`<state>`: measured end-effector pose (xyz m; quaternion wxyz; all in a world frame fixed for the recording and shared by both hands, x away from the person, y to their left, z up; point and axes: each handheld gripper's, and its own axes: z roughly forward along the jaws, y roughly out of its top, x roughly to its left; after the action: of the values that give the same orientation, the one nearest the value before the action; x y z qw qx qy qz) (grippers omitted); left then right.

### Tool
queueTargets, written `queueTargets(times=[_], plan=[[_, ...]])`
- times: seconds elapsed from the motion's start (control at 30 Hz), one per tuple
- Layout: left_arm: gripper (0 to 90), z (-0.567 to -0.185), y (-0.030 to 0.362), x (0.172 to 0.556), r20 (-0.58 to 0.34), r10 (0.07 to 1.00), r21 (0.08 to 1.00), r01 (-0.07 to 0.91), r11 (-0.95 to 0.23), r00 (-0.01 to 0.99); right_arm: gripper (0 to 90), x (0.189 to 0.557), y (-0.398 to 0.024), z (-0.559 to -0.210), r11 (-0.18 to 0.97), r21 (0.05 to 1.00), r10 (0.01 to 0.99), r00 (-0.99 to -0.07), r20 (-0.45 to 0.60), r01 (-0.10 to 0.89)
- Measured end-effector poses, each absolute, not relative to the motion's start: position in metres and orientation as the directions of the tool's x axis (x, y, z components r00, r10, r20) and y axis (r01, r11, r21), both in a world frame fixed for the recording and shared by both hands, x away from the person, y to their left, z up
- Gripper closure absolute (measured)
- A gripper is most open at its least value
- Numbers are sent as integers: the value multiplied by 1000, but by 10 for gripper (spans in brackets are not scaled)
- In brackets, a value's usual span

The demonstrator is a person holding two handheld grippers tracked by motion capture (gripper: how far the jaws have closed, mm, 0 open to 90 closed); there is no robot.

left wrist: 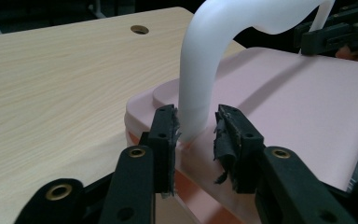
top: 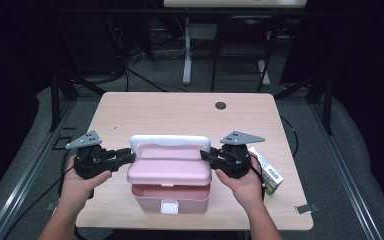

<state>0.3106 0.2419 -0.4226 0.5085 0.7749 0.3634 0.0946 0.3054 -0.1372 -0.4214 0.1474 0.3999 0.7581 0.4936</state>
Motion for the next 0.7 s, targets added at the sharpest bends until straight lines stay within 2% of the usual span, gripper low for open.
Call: queueTargets(times=[0.33,0.37,0.7], plan=[[848,-421,250,297,-194,680,858,459,-232,707,736,313,-142,-414,153,873,732,-647,214,463],[885,-422,251,296,-198,680,851,468,-238,706,736,314,-142,-413,148,874,728,-649,221,463],[899,-432,248,292,-211,668,821,500,-275,713,735,320,-144,-409,146,874,714,-661,231,463]])
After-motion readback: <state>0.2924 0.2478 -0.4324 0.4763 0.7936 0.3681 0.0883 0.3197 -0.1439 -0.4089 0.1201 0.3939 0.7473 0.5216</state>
